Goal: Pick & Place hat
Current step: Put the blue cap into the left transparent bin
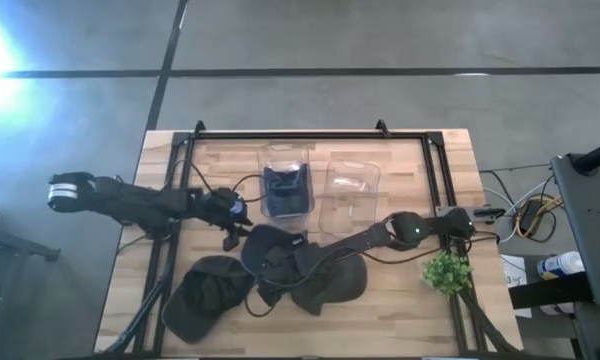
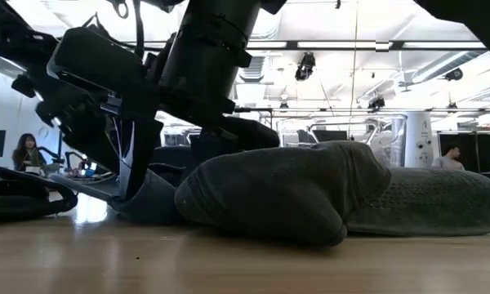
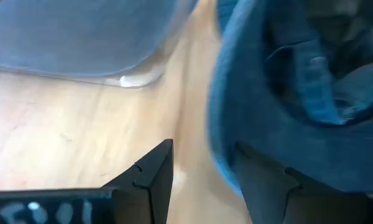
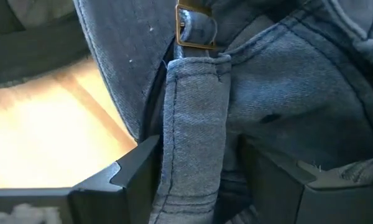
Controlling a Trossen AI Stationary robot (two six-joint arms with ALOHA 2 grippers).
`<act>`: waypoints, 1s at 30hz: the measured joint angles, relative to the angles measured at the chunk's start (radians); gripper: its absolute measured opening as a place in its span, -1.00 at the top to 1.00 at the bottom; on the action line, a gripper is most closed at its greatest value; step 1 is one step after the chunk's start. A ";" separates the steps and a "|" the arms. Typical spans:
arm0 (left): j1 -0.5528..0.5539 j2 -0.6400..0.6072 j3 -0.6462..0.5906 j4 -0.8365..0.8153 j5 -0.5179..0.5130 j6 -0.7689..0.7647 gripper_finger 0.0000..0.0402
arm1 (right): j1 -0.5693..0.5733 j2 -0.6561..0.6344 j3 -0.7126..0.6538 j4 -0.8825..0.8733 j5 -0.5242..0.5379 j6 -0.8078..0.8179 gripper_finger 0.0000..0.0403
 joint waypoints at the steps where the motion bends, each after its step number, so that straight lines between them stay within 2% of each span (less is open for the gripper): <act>1: 0.000 0.009 0.006 0.002 -0.006 0.005 0.19 | 0.002 0.000 -0.001 0.001 0.000 -0.007 -0.07; 7: 0.000 0.074 0.038 0.109 -0.007 0.045 0.19 | 0.006 0.000 -0.009 0.005 0.002 -0.058 -0.07; 9: 0.000 0.113 0.049 0.159 0.036 0.040 0.19 | 0.006 0.000 -0.010 0.005 0.002 -0.069 -0.07; 12: -0.002 0.182 0.084 0.158 0.155 0.023 0.19 | 0.002 0.000 -0.011 0.005 0.000 -0.087 -0.07; 15: -0.017 0.230 0.122 0.109 0.185 -0.017 0.20 | -0.002 -0.001 -0.011 0.005 -0.004 -0.108 -0.07; 19: -0.041 0.242 0.171 0.022 0.138 -0.016 0.41 | 0.000 -0.010 -0.007 0.001 0.022 -0.149 -0.07; 24: -0.076 0.171 0.238 -0.107 0.067 -0.011 0.91 | 0.008 -0.054 -0.008 -0.031 0.117 -0.200 -0.07; 30: -0.109 0.027 0.370 -0.369 -0.055 -0.027 0.96 | 0.014 -0.166 -0.007 -0.088 0.204 -0.289 -0.07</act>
